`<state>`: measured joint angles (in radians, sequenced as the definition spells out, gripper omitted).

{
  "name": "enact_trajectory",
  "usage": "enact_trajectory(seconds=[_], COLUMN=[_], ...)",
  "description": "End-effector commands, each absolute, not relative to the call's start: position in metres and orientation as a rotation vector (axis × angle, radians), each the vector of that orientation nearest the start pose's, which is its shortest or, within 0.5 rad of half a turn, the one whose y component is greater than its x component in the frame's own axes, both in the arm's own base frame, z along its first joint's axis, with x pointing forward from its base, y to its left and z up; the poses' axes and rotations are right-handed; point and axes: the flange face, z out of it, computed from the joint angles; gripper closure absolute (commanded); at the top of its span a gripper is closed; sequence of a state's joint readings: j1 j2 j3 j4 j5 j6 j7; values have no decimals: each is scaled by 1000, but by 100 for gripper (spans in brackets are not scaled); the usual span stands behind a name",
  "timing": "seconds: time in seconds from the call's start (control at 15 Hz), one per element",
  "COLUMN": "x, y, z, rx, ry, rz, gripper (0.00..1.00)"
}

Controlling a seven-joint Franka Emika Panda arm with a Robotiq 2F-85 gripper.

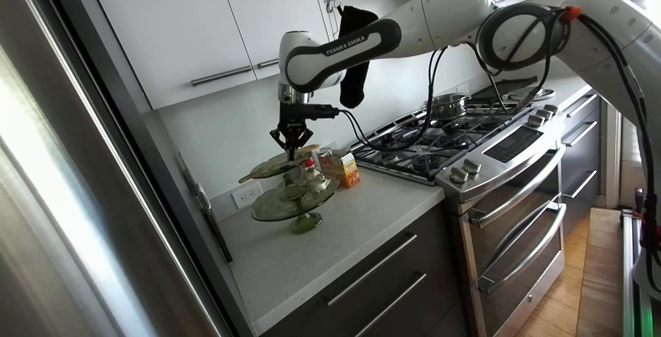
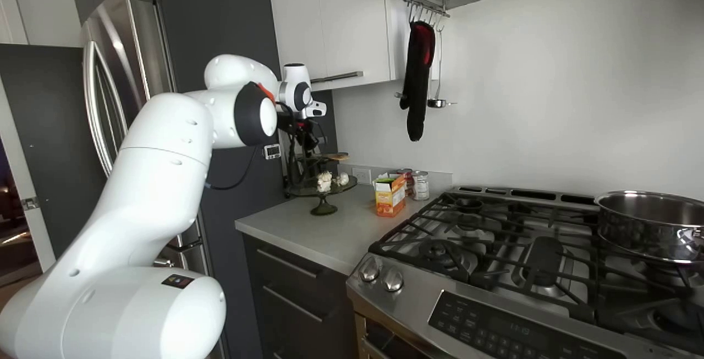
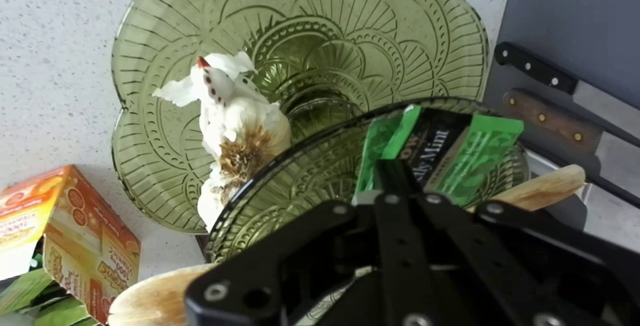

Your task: Pick up one green packet from the top of the serving tray and put it in the orange box

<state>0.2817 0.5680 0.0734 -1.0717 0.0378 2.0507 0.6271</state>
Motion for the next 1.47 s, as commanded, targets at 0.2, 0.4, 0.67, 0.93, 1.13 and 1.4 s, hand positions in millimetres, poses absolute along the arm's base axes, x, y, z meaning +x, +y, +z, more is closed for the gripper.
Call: enact_trajectory(seconds=[0.2,0.4,0.67,0.93,1.13,1.4], x=[700,707,715,722,724,724], y=[250,250,259,272,282,288], z=[554,558,559,551,544,542], rx=[-2811,-2780,-2729,-2727,-2759,-2815], ry=[470,502,501,474,444,409], rz=[-330,-421,-516,-635,-688,-742], gripper=[74,59,31,23,55,86])
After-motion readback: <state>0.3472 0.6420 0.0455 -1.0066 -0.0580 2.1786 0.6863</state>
